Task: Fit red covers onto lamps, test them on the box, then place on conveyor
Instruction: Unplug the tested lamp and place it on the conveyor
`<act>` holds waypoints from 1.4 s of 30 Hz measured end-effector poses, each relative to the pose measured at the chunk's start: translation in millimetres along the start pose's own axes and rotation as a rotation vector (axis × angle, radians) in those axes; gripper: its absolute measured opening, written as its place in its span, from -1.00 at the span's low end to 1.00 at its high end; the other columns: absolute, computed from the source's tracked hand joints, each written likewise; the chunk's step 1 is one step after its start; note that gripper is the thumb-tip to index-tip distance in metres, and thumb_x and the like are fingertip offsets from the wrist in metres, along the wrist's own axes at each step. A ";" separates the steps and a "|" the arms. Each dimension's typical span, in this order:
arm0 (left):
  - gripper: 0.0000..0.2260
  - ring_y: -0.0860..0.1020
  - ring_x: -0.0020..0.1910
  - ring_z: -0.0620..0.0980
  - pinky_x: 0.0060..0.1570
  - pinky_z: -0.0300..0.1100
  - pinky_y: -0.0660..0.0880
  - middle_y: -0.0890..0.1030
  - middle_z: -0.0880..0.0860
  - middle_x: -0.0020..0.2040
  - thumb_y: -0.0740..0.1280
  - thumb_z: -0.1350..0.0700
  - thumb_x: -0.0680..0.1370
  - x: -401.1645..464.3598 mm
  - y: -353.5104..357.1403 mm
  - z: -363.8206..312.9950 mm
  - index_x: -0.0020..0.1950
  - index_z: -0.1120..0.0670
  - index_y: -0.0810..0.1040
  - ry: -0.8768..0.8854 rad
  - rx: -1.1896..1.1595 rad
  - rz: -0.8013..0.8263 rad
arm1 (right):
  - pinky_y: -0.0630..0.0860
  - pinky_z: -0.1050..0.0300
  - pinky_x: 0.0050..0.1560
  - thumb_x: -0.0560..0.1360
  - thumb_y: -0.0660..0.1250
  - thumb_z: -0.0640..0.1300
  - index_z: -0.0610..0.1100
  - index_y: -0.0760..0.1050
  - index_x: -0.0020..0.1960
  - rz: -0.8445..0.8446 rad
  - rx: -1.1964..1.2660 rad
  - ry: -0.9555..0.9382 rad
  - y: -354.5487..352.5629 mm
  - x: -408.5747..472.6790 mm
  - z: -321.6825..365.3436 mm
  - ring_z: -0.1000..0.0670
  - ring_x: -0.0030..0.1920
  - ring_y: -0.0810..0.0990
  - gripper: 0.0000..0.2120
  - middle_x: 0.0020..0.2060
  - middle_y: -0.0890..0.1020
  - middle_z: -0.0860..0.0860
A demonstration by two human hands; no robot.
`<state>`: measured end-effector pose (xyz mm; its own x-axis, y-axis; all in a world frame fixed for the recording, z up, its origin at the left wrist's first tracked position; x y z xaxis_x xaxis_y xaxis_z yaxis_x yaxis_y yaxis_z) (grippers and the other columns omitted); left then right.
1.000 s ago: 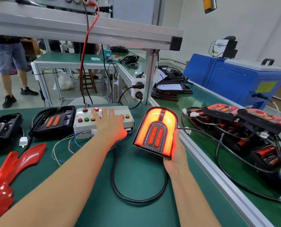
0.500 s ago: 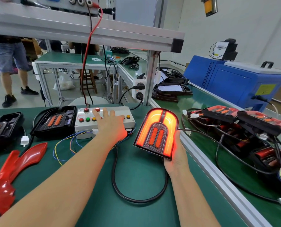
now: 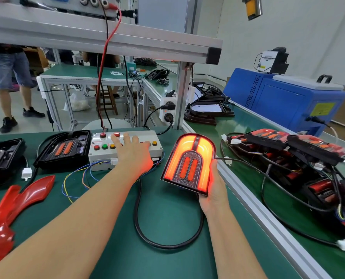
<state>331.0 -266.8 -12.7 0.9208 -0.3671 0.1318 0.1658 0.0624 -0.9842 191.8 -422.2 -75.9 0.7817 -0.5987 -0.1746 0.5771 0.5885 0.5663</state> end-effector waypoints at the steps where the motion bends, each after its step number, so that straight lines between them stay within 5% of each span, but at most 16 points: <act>1: -0.47 -0.04 0.51 0.24 0.33 0.41 -0.22 0.17 0.12 0.51 0.19 0.01 0.51 -0.1 -0.3 -0.1 0.49 -0.15 0.21 -0.003 0.002 -0.003 | 0.59 -0.04 0.05 0.34 0.32 0.24 -0.05 0.56 0.20 0.000 -0.009 -0.004 0.0 0.1 0.2 -0.04 0.00 0.70 -0.46 0.03 0.71 -0.06; 7: -0.46 -0.04 0.51 0.25 0.33 0.40 -0.24 0.18 0.12 0.50 0.22 0.03 0.49 -2.5 1.3 -1.3 0.48 -0.13 0.22 -0.006 0.003 -0.052 | 0.58 -0.06 0.06 0.36 0.30 0.24 -0.05 0.57 0.17 0.004 -0.058 -0.024 0.5 0.1 2.1 -0.06 0.01 0.70 -0.50 -0.01 0.72 -0.05; 13: -0.45 -0.06 0.52 0.24 0.34 0.39 -0.23 0.14 0.11 0.52 0.22 0.05 0.50 -4.0 6.0 -1.3 0.48 -0.14 0.20 -0.021 -0.007 -0.083 | 0.51 -0.23 0.23 0.61 0.21 0.07 -0.08 0.48 0.32 -0.038 -0.095 -0.016 -0.4 2.0 2.1 -0.13 0.11 0.65 -0.64 0.07 0.69 -0.08; 18: -0.46 -0.06 0.52 0.24 0.34 0.39 -0.24 0.13 0.12 0.52 0.21 0.06 0.49 -2.8 6.5 -2.0 0.47 -0.12 0.21 -0.013 -0.005 -0.100 | 0.59 -0.11 0.08 0.64 0.20 -0.03 -0.06 0.43 0.36 -0.038 -0.152 -0.028 0.4 3.6 4.8 -0.11 0.07 0.67 -0.68 0.05 0.70 -0.07; 23: -0.45 -0.06 0.52 0.23 0.34 0.39 -0.24 0.14 0.12 0.52 0.22 0.04 0.48 -4.3 8.1 -1.8 0.47 -0.11 0.21 0.001 -0.020 -0.122 | 0.59 0.16 -0.28 0.61 0.25 -0.12 -0.02 0.49 0.28 0.022 -0.230 -0.018 4.9 0.4 7.4 -0.04 -0.08 0.72 -0.75 -0.04 0.73 -0.03; 34: -0.35 -0.12 0.53 0.13 0.37 0.33 -0.24 0.02 0.02 0.56 0.21 0.16 0.48 -44.6 7.2 7.3 0.54 -0.05 0.05 -0.015 -0.180 -0.269 | 0.61 0.01 -0.02 0.58 0.27 -0.10 -0.04 0.61 0.09 -0.048 -0.419 -0.067 0.2 -1.0 10.8 -0.04 -0.09 0.72 -0.83 -0.11 0.73 -0.01; 42: -0.33 -0.14 0.53 0.02 0.40 0.23 -0.26 0.00 -0.04 0.56 0.20 0.25 0.49 -109.9 21.6 68.3 0.55 -0.08 0.06 -0.252 -0.433 -0.340 | 0.52 0.10 -0.12 0.59 0.25 -0.01 -0.02 0.60 0.02 -0.153 -0.671 -0.170 -1.9 -3.6 15.4 0.00 -0.08 0.66 -0.83 -0.09 0.69 0.02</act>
<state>257.4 -161.7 -40.4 0.9054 -0.0653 0.4195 0.3558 -0.4226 -0.8336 184.2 -429.5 -64.0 0.6643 -0.7456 -0.0536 0.7412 0.6663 -0.0824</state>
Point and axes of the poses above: each hand's wrist, its own x-axis towards the middle knuckle, its own y-axis out of the palm, z = x × y, the point moved 4 cm from there along x, towards the middle knuckle
